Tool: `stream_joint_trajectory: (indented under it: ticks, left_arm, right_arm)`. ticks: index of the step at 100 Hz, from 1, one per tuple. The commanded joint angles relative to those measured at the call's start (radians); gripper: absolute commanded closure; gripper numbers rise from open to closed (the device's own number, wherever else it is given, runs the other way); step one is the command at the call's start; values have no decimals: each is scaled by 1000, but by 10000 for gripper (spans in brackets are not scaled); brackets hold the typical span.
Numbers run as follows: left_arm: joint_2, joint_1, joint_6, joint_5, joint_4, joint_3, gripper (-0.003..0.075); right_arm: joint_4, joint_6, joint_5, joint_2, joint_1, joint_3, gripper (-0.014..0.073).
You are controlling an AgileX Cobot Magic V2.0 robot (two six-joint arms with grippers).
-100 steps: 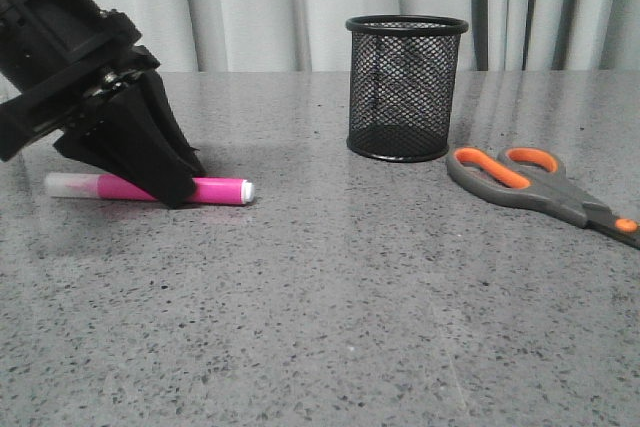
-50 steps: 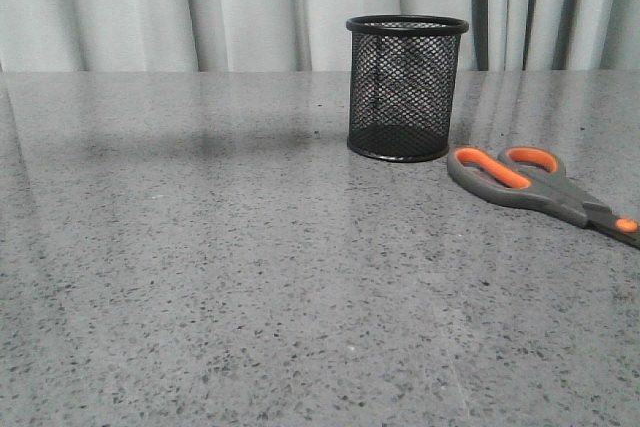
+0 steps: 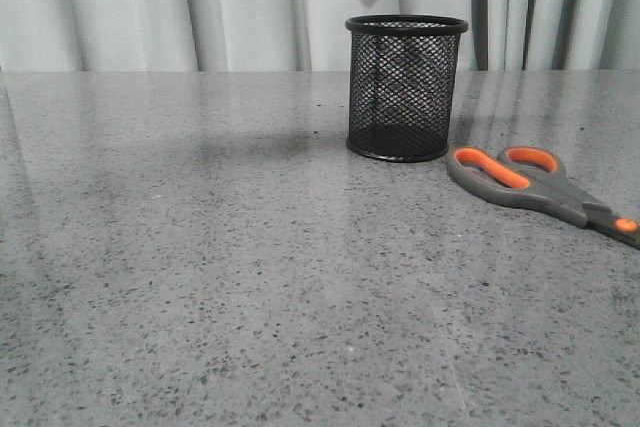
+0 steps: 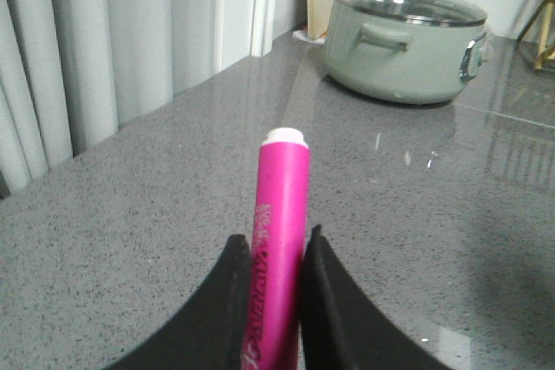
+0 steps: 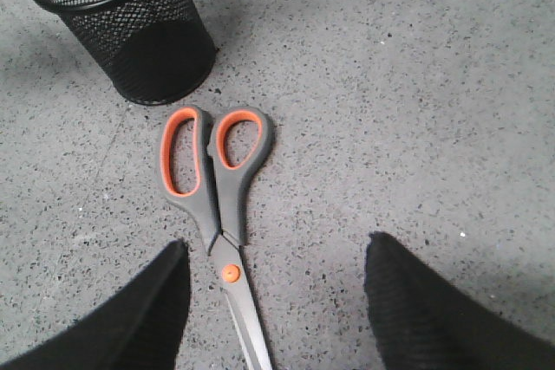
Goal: Put pen and scissors into bin
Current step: 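Lift the pink marker with the left gripper over the mesh cup, then lower the marker into the mesh cup and open the left gripper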
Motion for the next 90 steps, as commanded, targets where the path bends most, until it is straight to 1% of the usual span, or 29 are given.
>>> stream_joint_trajectory:
  ticks: [1,17,43,50,55,62,72,77,82,90]
  left_arm:
    - [-15,-16,21,46,-105,-56,739]
    - [26,-23,30,52,-105,-84,739]
    - [40,-23,30,38,-105,-84,738]
    - [40,-23,30,53,-97,-84,719]
    - [40,-23,30,62,-79,-84,678]
    - [40,-23,30,62,-68,-84,582]
    - [40,-21,30,53,-81,-84,392]
    - [40,-19,30,53,-92,-84,321]
    - [40,-9,30,55,-105,-84,286]
    - [28,12,30,67,-105,-86,297]
  right_arm:
    - [24,-8,-51,2,-5,-34,193]
    - [24,-8,-51,2,-5,-34,193]
    - [24,-8,-51,2,-5,-34,193]
    - [24,-8,-51,2,-5,-34,193]
    - [24,-8,-51,2,-5,-34,193]
    - [24,-8,-51,2,-5,-34,193]
    - [24,-8,-51,2,-5,-34,193]
    - [24,-8,-49,2,-5,-34,193]
    - [24,-8,-49,2,-5,-34,193]
    - [24,-8,-49,2,-5,-34,193]
